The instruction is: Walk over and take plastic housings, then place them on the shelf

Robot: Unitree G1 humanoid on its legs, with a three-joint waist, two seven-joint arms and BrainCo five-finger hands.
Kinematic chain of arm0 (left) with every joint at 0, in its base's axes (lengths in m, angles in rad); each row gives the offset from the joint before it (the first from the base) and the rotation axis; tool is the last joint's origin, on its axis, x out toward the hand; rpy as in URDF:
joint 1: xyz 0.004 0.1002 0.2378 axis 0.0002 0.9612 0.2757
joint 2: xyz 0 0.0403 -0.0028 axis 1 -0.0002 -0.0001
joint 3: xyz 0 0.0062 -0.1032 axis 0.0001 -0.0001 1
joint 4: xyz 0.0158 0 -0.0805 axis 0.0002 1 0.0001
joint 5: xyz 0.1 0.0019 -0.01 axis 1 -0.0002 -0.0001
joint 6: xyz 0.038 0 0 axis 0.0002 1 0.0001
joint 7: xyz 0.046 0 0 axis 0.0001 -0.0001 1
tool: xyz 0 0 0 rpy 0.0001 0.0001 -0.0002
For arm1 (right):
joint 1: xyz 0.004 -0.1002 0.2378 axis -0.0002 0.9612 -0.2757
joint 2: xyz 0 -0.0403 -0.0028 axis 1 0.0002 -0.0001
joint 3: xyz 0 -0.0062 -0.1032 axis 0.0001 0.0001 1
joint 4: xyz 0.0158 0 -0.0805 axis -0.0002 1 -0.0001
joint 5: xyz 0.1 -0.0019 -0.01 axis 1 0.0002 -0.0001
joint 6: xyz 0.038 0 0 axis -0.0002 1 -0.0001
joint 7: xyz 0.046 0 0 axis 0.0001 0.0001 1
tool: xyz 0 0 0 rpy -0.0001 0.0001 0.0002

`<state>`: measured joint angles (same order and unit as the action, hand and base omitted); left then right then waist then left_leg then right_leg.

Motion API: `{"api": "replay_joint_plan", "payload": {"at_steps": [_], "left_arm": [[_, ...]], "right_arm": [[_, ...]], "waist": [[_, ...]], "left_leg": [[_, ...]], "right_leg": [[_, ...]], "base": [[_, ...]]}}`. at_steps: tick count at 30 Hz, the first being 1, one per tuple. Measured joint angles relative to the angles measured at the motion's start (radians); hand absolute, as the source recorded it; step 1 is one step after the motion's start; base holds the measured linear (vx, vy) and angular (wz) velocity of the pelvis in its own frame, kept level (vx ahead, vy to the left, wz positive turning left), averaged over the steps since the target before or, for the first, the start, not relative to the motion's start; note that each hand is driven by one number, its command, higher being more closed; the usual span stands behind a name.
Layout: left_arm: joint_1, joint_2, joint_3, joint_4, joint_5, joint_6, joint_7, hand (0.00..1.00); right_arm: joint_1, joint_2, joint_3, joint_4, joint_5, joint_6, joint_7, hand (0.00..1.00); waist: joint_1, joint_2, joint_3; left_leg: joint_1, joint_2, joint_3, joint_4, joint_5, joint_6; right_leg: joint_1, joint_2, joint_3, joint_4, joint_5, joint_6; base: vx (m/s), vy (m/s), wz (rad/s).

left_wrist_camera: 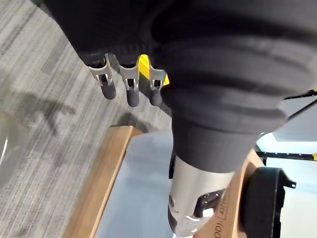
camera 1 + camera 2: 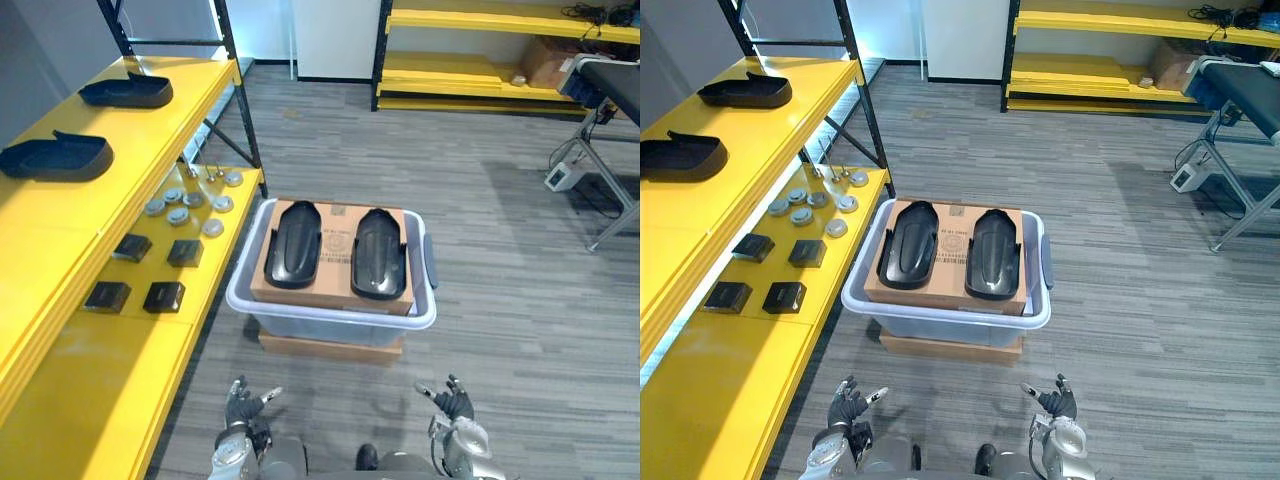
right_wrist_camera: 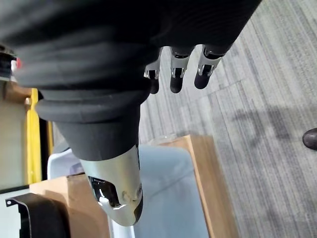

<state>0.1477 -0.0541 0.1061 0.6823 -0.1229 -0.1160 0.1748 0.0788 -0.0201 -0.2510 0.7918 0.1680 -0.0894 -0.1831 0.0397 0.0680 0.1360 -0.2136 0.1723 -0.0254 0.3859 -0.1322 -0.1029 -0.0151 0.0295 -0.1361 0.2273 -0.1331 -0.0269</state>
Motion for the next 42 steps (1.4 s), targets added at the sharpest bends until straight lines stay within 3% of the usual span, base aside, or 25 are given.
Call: {"api": "replay_joint_plan", "payload": {"at_steps": [1, 3, 6, 11, 18, 26, 31, 33, 37, 38, 42], "left_arm": [[-0.004, 0.005, -0.001, 0.013, 0.0, 0.0, 0.0, 0.0], [-0.012, 0.035, -0.017, 0.027, 0.0, 0.001, 0.0, 0.0], [-0.008, 0.063, -0.017, 0.041, 0.004, 0.002, 0.0, 0.0], [0.003, 0.102, -0.017, 0.044, 0.014, 0.002, 0.0, 0.0], [0.064, 0.125, -0.028, 0.032, 0.022, 0.001, -0.008, 0.0], [0.07, 0.137, -0.095, 0.021, 0.022, -0.006, -0.022, 0.0], [0.07, 0.133, -0.125, 0.02, 0.022, -0.011, -0.023, 0.0], [0.07, 0.133, -0.141, 0.02, 0.021, -0.013, -0.022, 0.0], [0.068, 0.128, -0.147, 0.012, 0.019, -0.025, -0.021, 0.0], [0.061, 0.127, -0.149, 0.012, 0.017, -0.027, -0.019, 0.0], [0.053, 0.123, -0.158, 0.011, 0.014, -0.027, -0.017, 0.0]], "right_arm": [[-0.001, -0.001, -0.015, 0.015, 0.0, 0.002, -0.004, 0.0], [0.029, 0.023, -0.025, 0.017, 0.0, 0.01, -0.011, 0.0], [0.031, 0.028, -0.026, 0.016, 0.0, 0.01, -0.011, 0.0], [0.014, -0.011, -0.103, -0.024, 0.0, 0.015, -0.021, 0.0], [-0.014, -0.182, -0.221, -0.405, -0.003, 0.004, -0.093, 0.0], [-0.127, -0.2, -0.154, -0.537, -0.081, -0.018, -0.134, 0.0], [-0.225, -0.224, -0.044, -0.512, -0.178, -0.015, -0.145, 0.0], [-0.299, -0.228, -0.011, -0.429, -0.22, -0.002, -0.148, 0.0], [-0.423, -0.241, 0.032, -0.247, -0.234, 0.033, -0.16, 0.0], [-0.469, -0.248, 0.039, -0.186, -0.237, 0.04, -0.164, 0.0], [-0.597, -0.27, 0.065, -0.057, -0.239, 0.065, -0.164, 0.0]], "waist": [[0.002, -0.005, 0.002], [0.001, -0.055, -0.001], [0.003, -0.073, -0.012], [0.001, -0.067, -0.016], [-0.026, -0.07, -0.019], [-0.026, -0.06, -0.025], [-0.024, -0.048, -0.025], [-0.019, -0.038, -0.02], [-0.011, -0.032, 0.004], [0.004, -0.028, 0.02], [0.014, -0.024, 0.078]], "left_leg": [[0.009, -0.006, 0.002, 0.0, -0.004, 0.005], [0.044, -0.049, 0.021, -0.041, -0.001, 0.014], [0.066, -0.069, 0.057, -0.064, -0.005, 0.025], [0.076, -0.079, 0.086, -0.092, -0.015, 0.042], [0.086, -0.113, 0.112, -0.129, -0.025, 0.063], [0.089, -0.117, 0.079, -0.167, -0.018, 0.074], [0.101, -0.12, 0.052, -0.223, 0.018, 0.077], [0.101, -0.121, 0.038, -0.254, 0.047, 0.082], [0.079, -0.141, 0.006, -0.288, 0.087, 0.093], [0.064, -0.146, 0.002, -0.301, 0.105, 0.094], [0.024, -0.165, -0.027, -0.332, 0.159, 0.101]], "right_leg": [[0.003, -0.013, 0.004, 0.007, -0.009, 0.014], [0.013, -0.062, 0.012, 0.013, -0.024, 0.041], [0.015, -0.082, 0.051, -0.018, -0.014, 0.062], [0.012, -0.091, 0.089, -0.063, 0.003, 0.083], [0.006, -0.106, 0.138, -0.119, 0.025, 0.104], [0.01, -0.101, 0.155, -0.143, 0.04, 0.095], [0.008, -0.101, 0.141, -0.146, 0.066, 0.094], [0.008, -0.101, 0.133, -0.165, 0.1, 0.098], [-0.01, -0.12, 0.108, -0.171, 0.109, 0.102], [-0.029, -0.123, 0.108, -0.172, 0.119, 0.104], [-0.063, -0.138, 0.086, -0.18, 0.136, 0.105]], "base": [[0.17, 0.188, 0.06], [0.17, 0.184, 0.06], [0.08, 0.112, -0.26], [0.01, 0.067, -0.22], [0.06, 0.053, -0.17], [0.09, -0.007, -0.02], [0.01, -0.003, 0.17], [-0.02, 0.029, 0.17], [-0.08, 0.029, 0.27], [-0.09, 0.038, 0.1], [-0.16, 0.036, 0.25]]}}
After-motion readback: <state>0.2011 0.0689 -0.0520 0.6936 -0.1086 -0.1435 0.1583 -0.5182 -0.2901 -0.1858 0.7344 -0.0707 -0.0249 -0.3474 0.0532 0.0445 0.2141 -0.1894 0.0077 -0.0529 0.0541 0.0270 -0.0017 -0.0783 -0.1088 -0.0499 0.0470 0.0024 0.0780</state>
